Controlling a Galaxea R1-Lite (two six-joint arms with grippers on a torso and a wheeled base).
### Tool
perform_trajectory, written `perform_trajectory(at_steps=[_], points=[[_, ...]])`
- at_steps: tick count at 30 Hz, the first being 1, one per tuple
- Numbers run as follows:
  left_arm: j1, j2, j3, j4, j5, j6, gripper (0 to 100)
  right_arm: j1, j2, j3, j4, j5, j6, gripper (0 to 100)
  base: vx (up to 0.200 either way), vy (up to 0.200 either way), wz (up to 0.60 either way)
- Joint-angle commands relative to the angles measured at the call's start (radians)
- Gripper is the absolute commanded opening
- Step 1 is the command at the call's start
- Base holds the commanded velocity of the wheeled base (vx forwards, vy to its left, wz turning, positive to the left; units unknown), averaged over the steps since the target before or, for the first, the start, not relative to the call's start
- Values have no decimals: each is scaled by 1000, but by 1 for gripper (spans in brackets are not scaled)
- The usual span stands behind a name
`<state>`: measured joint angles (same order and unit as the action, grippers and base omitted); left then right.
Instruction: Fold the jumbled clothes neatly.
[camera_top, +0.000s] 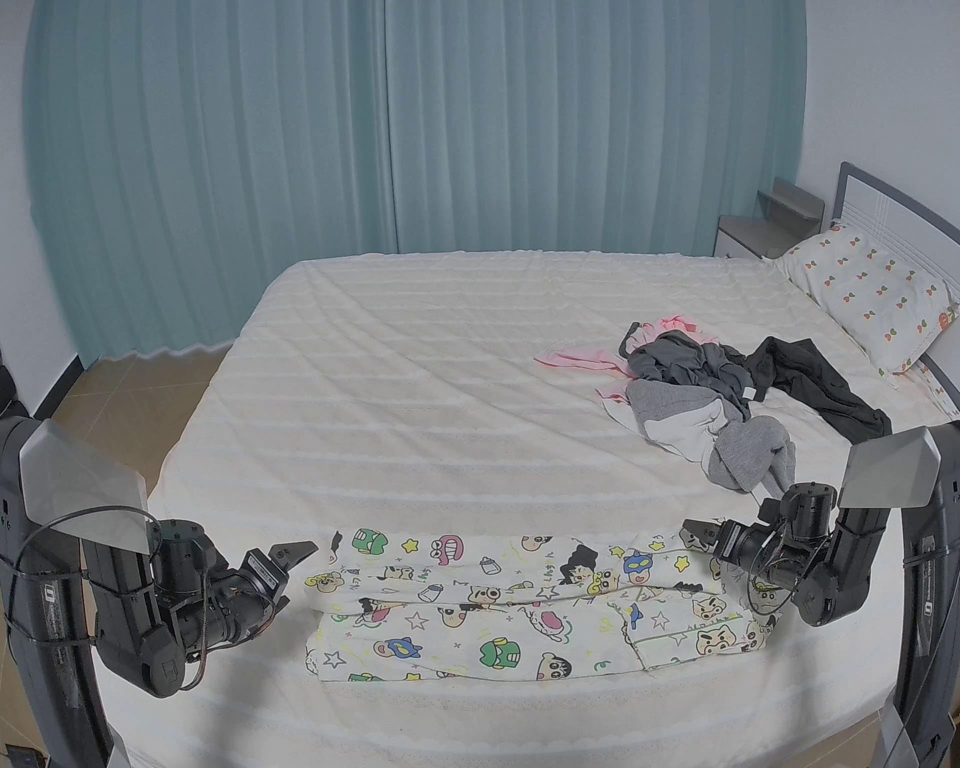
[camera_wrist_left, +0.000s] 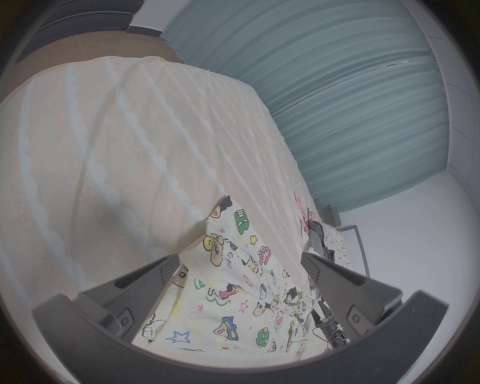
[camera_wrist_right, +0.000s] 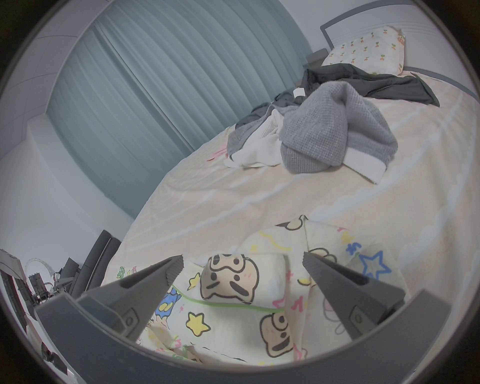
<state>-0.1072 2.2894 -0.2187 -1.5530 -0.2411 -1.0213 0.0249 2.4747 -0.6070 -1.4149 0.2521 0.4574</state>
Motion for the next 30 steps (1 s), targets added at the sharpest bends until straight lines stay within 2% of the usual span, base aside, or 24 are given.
perform_trajectory(at_steps=[1,4,9,19,27,30], points=[[0,4,-1,-18,0,0,100,61,-103,39,-19,-10,29,100,0,0,0],[0,4,-1,-18,0,0,100,105,-117,52,-41,-33,61,100,0,0,0],[0,4,-1,-18,0,0,100,175,-66,76,-50,-34,99,100,0,0,0],[0,4,1,-18,0,0,100,190,43,46,-42,-34,98,100,0,0,0],[-2,4,4,-18,0,1,100,142,73,7,-49,-31,106,100,0,0,0],[-2,4,7,-18,0,1,100,155,35,30,-87,-36,216,100,0,0,0]])
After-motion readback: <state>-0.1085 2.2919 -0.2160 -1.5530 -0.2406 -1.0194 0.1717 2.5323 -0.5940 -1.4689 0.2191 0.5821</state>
